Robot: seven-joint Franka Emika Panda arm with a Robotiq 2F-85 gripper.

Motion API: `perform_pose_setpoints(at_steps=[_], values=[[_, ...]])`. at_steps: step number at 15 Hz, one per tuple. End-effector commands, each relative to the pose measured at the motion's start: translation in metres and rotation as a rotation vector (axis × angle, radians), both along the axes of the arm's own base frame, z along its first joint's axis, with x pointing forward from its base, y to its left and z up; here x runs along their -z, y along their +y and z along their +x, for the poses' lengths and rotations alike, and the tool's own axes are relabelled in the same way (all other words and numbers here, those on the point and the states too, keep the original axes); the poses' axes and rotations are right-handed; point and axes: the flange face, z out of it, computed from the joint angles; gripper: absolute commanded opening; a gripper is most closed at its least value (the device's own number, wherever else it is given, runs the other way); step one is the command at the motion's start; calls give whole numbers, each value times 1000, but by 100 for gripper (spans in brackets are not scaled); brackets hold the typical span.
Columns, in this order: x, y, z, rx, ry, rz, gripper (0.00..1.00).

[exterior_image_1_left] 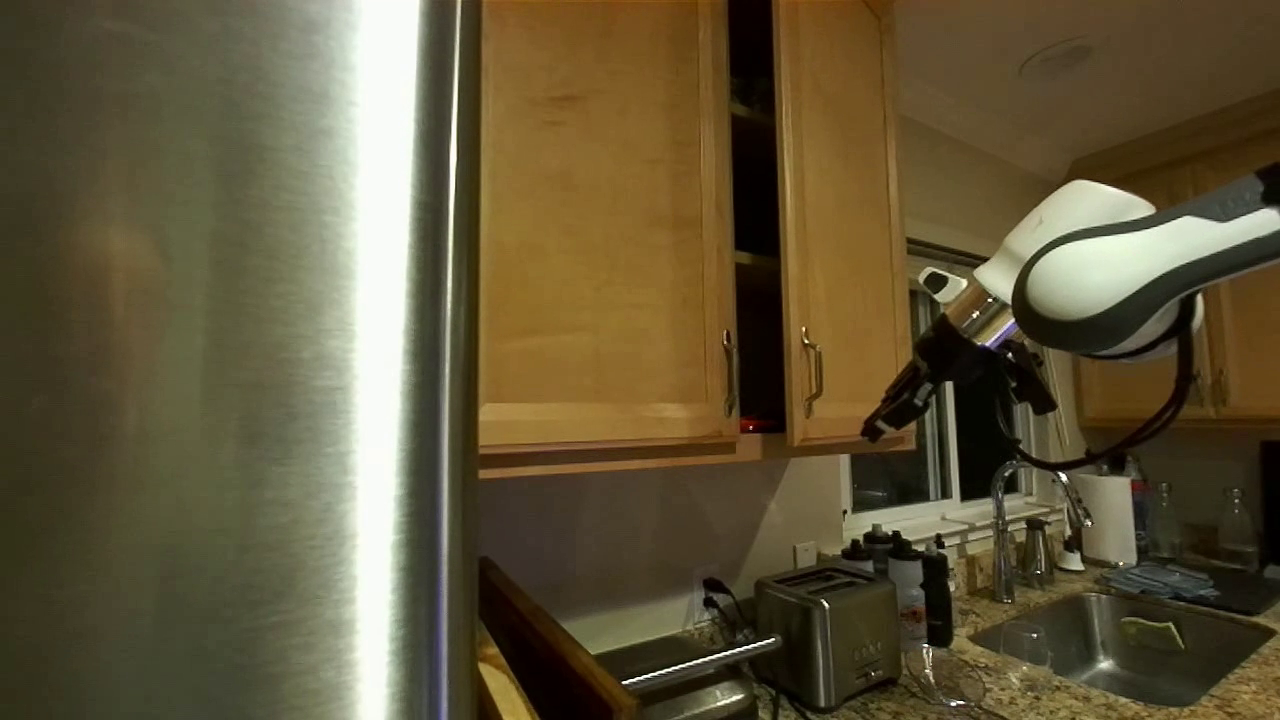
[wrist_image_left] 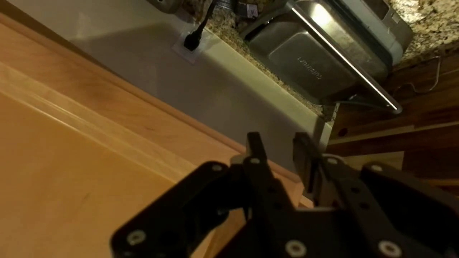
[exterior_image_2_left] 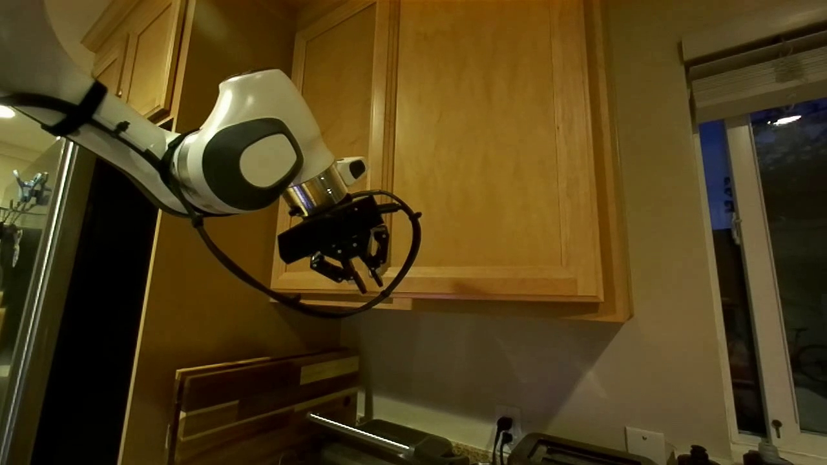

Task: Take the object and put it in the cabinet, then close the door

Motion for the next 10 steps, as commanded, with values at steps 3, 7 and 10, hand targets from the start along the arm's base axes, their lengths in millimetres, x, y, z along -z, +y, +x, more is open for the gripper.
perform_pose_setpoints(at_steps=[3, 7, 10], values=[[0, 0, 0, 1, 1, 0, 47], [-13, 6, 19, 103, 9, 165, 35], [-27, 13, 44, 196, 10, 301, 23]])
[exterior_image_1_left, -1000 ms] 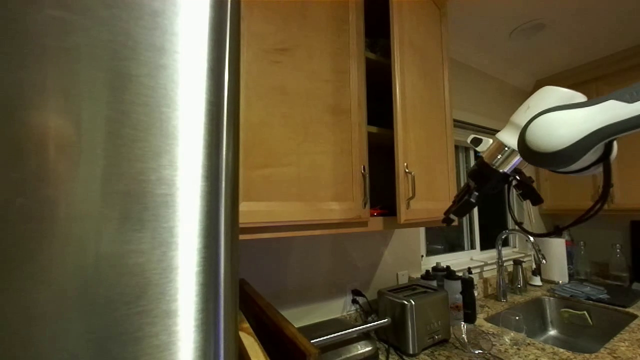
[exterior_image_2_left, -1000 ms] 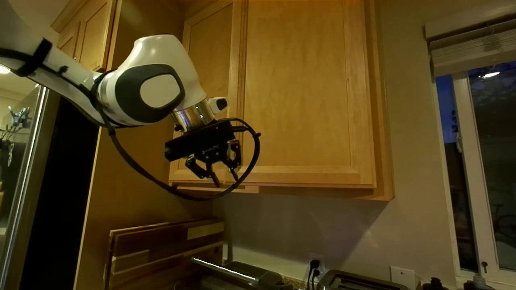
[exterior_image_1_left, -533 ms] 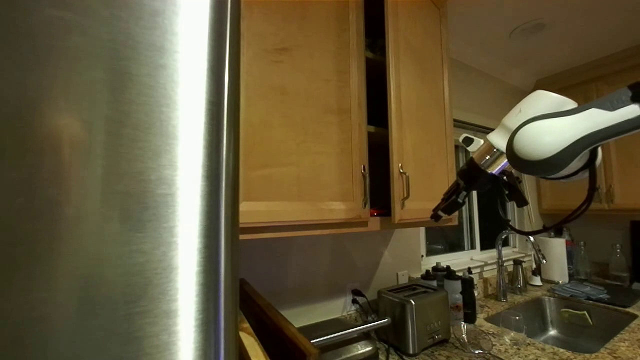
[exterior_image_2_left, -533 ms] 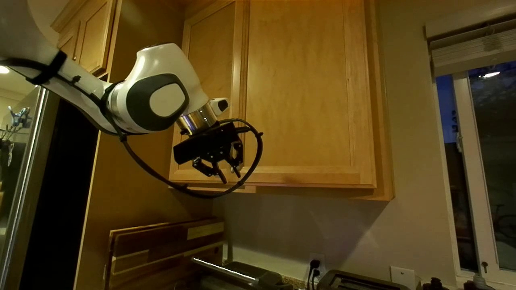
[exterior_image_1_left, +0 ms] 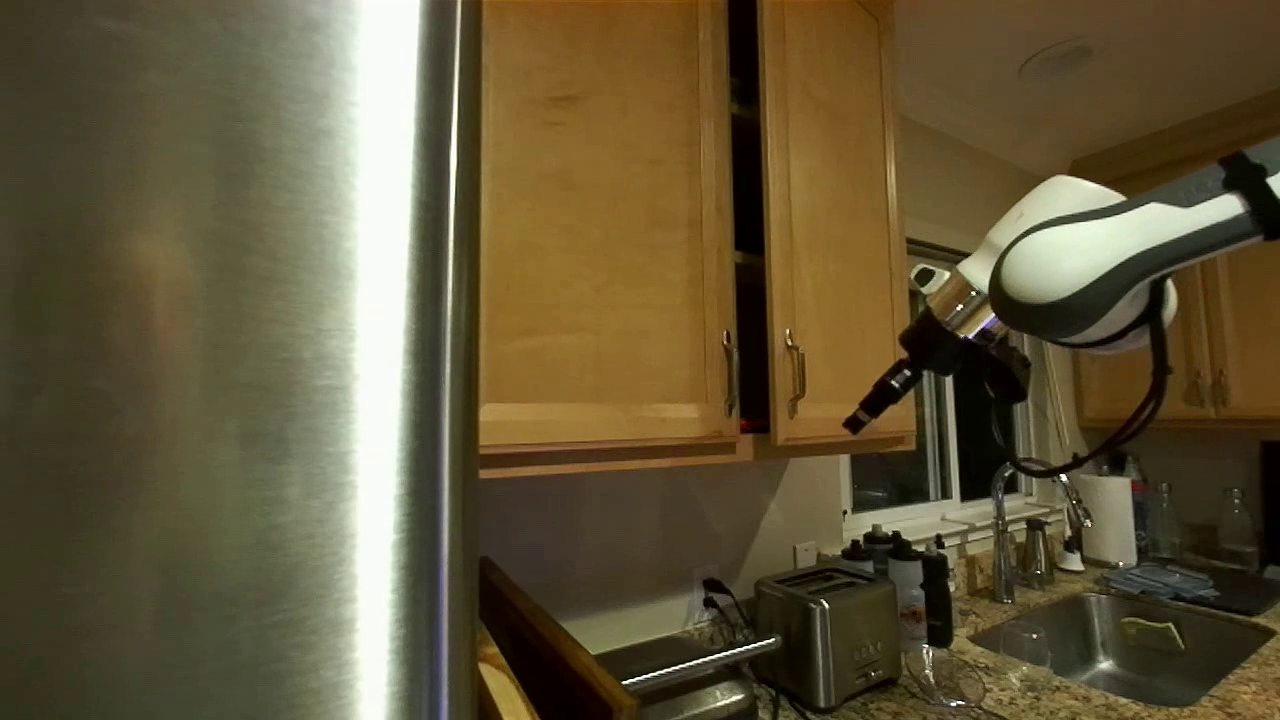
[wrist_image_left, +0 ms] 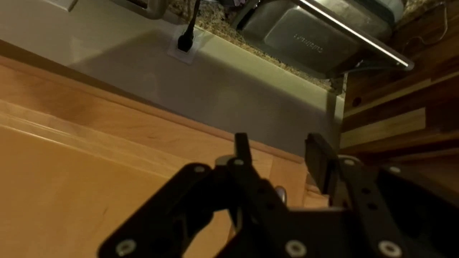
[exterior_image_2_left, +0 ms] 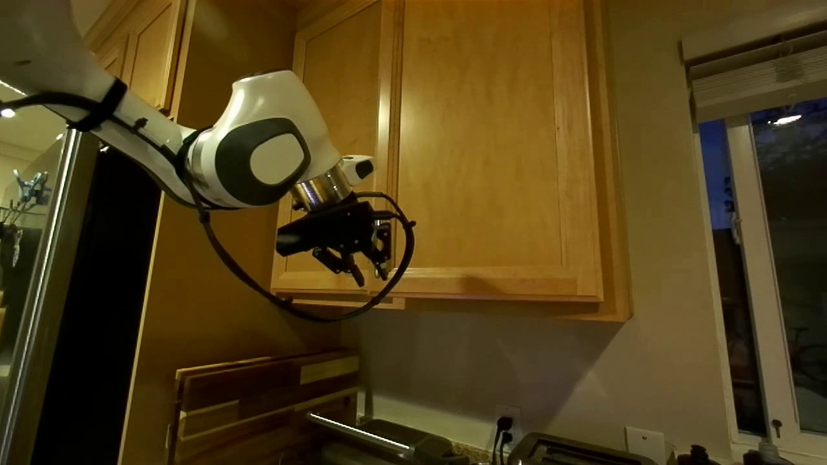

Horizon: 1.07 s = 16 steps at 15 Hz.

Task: Take the object and put it in the cabinet, then close the door

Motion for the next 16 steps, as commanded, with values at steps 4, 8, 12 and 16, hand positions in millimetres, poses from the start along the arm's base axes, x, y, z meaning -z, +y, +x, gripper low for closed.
perform_pose_setpoints(at_steps=[4, 8, 12, 16], values=[[-24, 18, 60, 201, -20, 302, 3], [-31, 23, 81, 315, -101, 452, 2], [-32, 28, 94, 376, -182, 555, 4], [-32, 32, 99, 394, -222, 577, 3]])
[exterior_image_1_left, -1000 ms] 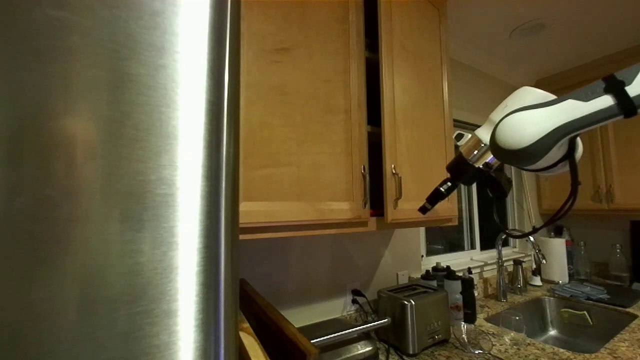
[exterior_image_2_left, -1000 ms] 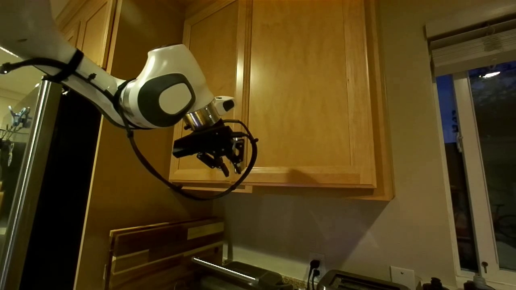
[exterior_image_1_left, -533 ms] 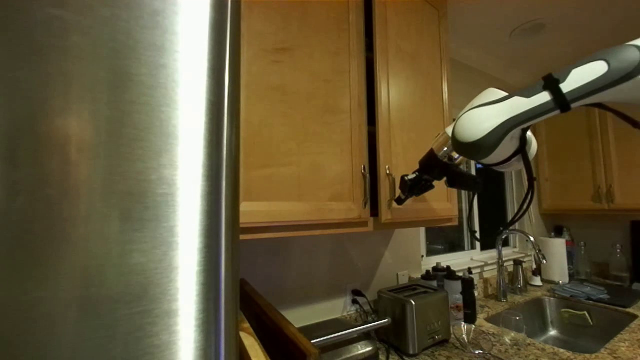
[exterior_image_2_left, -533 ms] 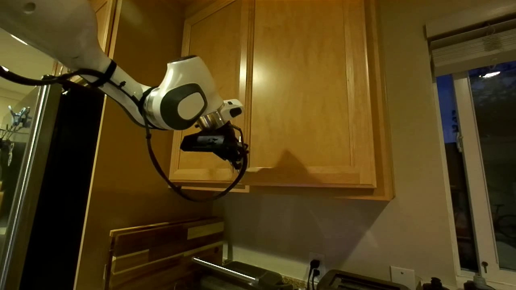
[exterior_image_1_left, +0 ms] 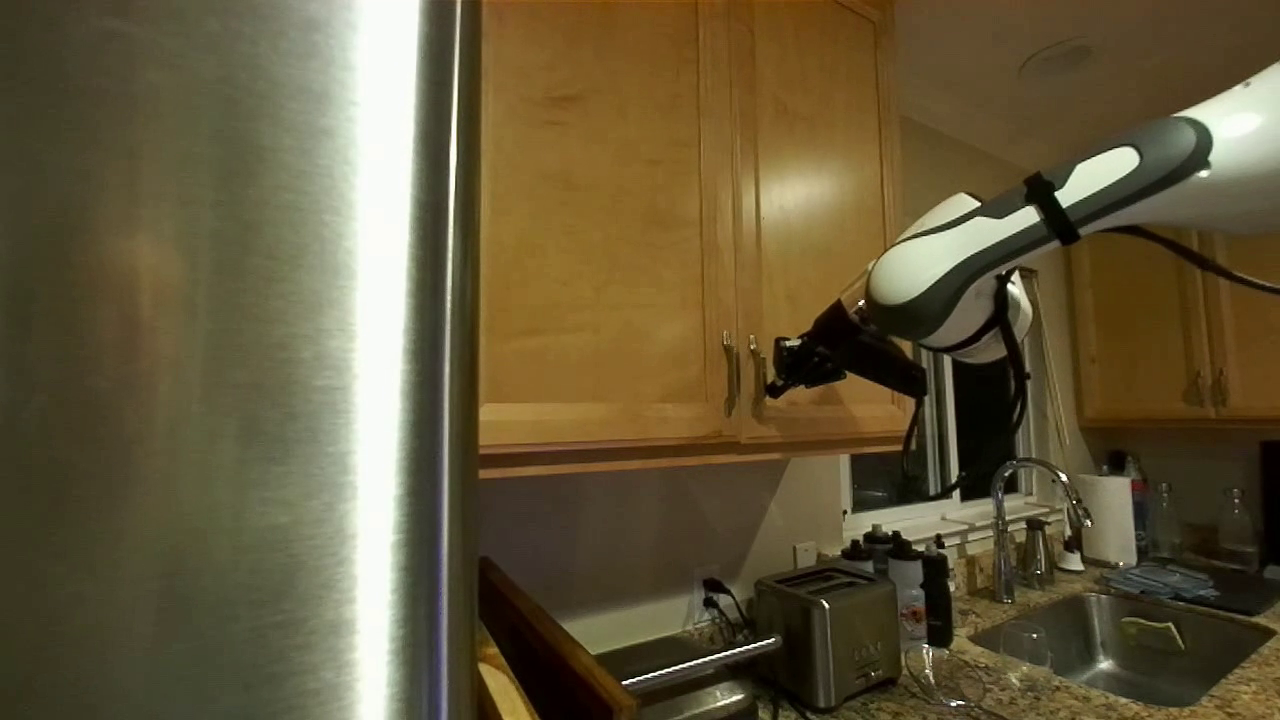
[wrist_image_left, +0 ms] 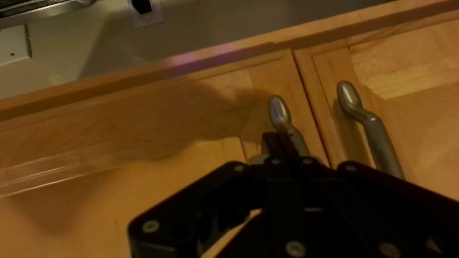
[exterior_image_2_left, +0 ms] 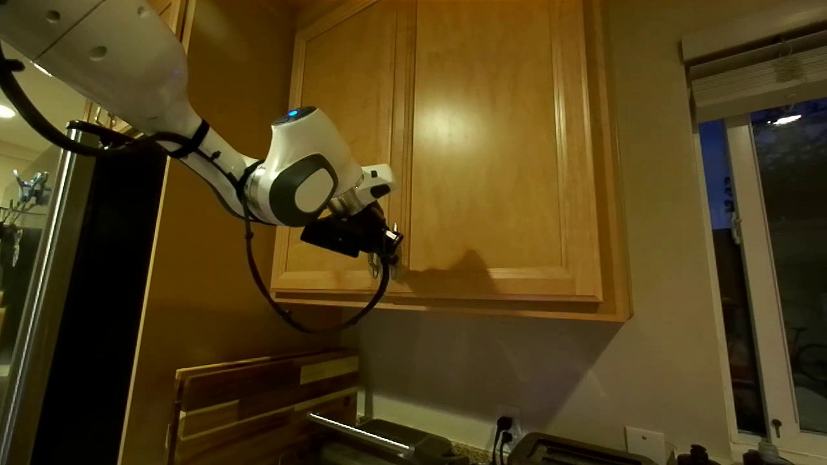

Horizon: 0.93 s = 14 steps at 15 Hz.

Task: Take the object and put it in the cabinet, then close the door

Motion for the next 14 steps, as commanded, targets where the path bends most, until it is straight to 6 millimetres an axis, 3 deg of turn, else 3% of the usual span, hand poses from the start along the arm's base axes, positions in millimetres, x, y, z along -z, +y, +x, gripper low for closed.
perform_pose_setpoints(at_steps=[1, 7, 10, 11, 12, 14], values=[[-6, 0, -1, 43, -18, 34, 4], [11, 18, -40, -115, 325, 70, 4], [19, 18, -54, -148, 524, 57, 4], [23, 14, -58, -138, 593, 40, 11], [26, 11, -62, -128, 656, 19, 31], [33, 2, -71, -121, 770, -41, 43]])
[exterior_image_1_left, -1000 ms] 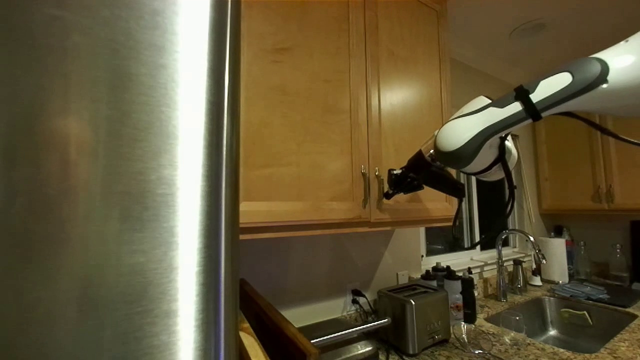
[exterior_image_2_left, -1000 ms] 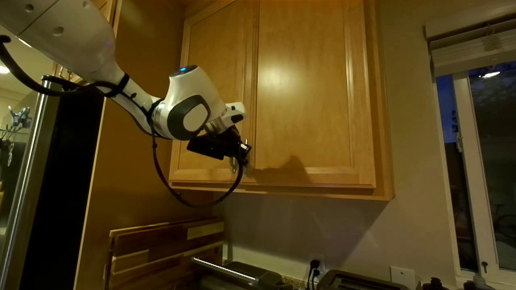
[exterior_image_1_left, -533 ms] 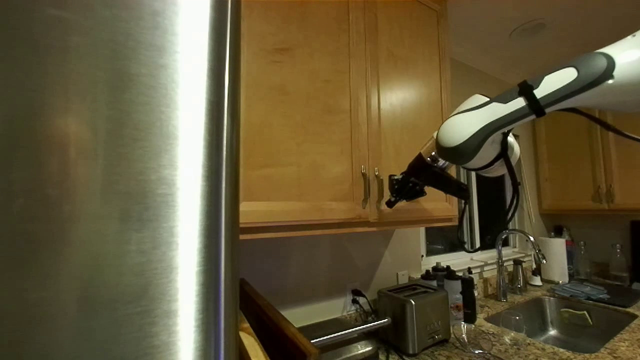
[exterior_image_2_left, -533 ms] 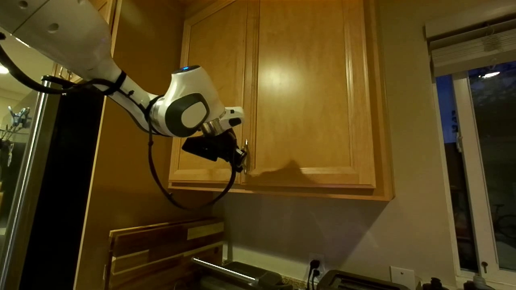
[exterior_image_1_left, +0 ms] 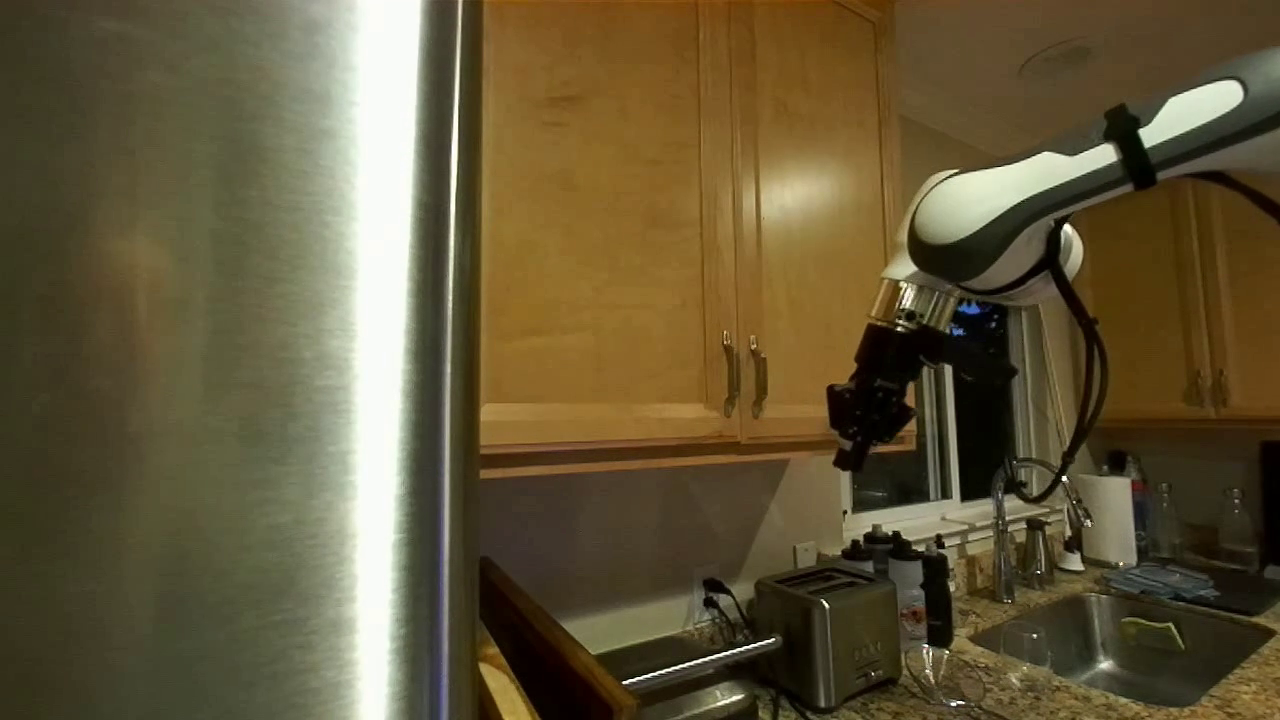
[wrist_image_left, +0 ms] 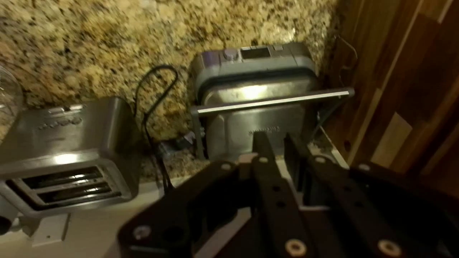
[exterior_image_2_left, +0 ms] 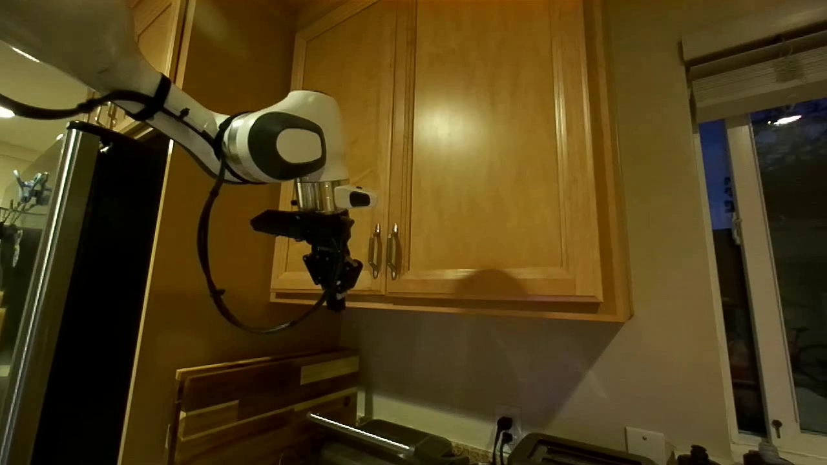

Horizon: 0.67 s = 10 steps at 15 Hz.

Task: Take the object and put it in the cabinet, then close the door

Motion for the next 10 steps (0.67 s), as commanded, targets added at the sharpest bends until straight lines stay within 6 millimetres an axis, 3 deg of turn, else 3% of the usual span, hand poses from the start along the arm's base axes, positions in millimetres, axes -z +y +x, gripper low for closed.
perform_pose_setpoints(at_steps=[1, 4, 9, 10], values=[[4, -17, -18, -27, 172, -114, 49], [8, -29, -28, -88, 251, -223, 67], [11, -35, -32, -171, 236, -247, 100], [11, -36, -32, -176, 230, -242, 100]])
